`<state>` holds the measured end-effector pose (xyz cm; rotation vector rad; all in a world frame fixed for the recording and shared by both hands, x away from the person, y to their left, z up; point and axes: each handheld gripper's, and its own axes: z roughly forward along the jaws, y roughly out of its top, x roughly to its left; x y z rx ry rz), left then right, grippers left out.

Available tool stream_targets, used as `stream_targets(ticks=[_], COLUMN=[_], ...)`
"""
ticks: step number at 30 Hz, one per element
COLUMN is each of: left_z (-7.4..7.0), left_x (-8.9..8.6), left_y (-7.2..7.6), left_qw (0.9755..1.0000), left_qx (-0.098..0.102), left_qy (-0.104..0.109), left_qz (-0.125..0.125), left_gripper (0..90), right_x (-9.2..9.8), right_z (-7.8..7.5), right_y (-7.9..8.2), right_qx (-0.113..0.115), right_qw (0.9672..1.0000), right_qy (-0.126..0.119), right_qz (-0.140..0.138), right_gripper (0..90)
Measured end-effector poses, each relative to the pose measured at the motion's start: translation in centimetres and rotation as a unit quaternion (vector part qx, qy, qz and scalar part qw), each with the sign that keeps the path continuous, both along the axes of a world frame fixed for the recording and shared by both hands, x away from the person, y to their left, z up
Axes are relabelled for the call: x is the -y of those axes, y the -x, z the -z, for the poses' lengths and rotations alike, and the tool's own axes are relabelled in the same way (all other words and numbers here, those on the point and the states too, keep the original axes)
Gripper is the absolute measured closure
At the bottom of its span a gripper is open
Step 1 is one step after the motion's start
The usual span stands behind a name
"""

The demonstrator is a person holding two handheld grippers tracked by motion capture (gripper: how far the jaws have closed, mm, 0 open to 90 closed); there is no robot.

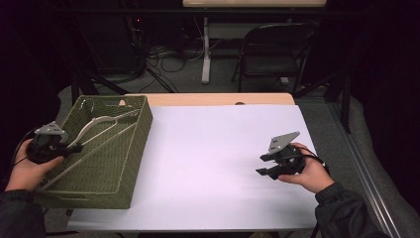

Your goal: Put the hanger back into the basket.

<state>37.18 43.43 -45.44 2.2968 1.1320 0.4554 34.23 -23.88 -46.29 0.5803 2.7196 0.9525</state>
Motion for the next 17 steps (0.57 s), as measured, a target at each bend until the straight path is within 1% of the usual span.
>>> stream_targets(ticks=[1,2,3,4,5,6,8,9,10,11,12,13,14,15,16,17], left_z=[0.2,0.3,0.3,0.3,0.1,0.0,-0.5,-0.9,-1.2,-1.7,-2.0,-2.9,-2.9,-3.4,-3.7,-4.0], left_x=[-0.1,-0.1,-0.2,-0.1,-0.1,-0.1,0.1,0.3,0.5,0.6,0.6,0.9,0.9,1.2,1.5,1.9], left_y=[0.0,0.1,0.2,0.3,0.4,0.5,0.9,1.3,1.6,2.1,2.4,3.4,3.4,4.2,4.6,5.2], left_qw=[1.0000,0.9999,0.9998,0.9997,0.9993,0.9990,0.9988,0.9991,0.9989,0.9983,0.9977,0.9961,0.9961,0.9947,0.9941,0.9936], left_qx=[-0.001,-0.003,-0.004,-0.004,-0.003,0.001,0.014,0.020,0.028,0.043,0.052,0.073,0.073,0.081,0.086,0.092], left_qy=[0.002,0.011,0.019,0.021,0.032,0.037,0.042,0.035,0.035,0.038,0.039,0.045,0.045,0.058,0.060,0.060], left_qz=[-0.004,-0.009,-0.010,-0.013,-0.022,-0.025,-0.021,-0.015,-0.016,-0.012,-0.016,-0.023,-0.023,-0.027,-0.027,-0.028], left_gripper=[84.3,81.3,79.3,76.4,72.8,67.2,58.0,56.4,55.8,54.6,51.9,49.5,48.6,48.6,46.4,45.8], right_x=[0.1,0.1,0.1,0.2,0.2,0.3,0.5,0.5,0.7,0.8,1.0,1.3,1.3,1.3,1.5,1.6], right_z=[-0.1,-0.1,-0.1,0.0,0.0,0.1,0.0,0.1,0.0,0.1,0.2,0.3,0.3,0.4,0.5,0.4], right_y=[0.0,0.0,0.0,0.0,0.1,0.1,0.2,0.2,0.3,0.4,0.6,0.9,0.9,1.0,1.3,1.4], right_qx=[-0.006,-0.006,-0.004,0.000,0.002,0.004,-0.001,0.000,-0.007,0.000,0.002,0.005,0.005,0.009,0.017,0.017], right_qw=[0.9999,0.9999,1.0000,1.0000,1.0000,1.0000,1.0000,1.0000,0.9999,1.0000,0.9999,0.9999,0.9999,0.9998,0.9995,0.9996], right_qy=[0.010,0.010,0.006,0.001,-0.002,-0.007,0.004,-0.003,0.007,0.003,0.002,-0.003,-0.003,-0.011,-0.015,-0.009], right_qz=[-0.002,-0.001,0.000,0.001,0.003,0.003,0.005,0.005,0.005,0.008,0.010,0.014,0.014,0.016,0.022,0.022], right_gripper=[49.0,49.1,49.0,49.0,49.0,49.0,49.0,49.0,49.0,49.0,49.0,49.0,49.0,49.0,49.0,48.9])
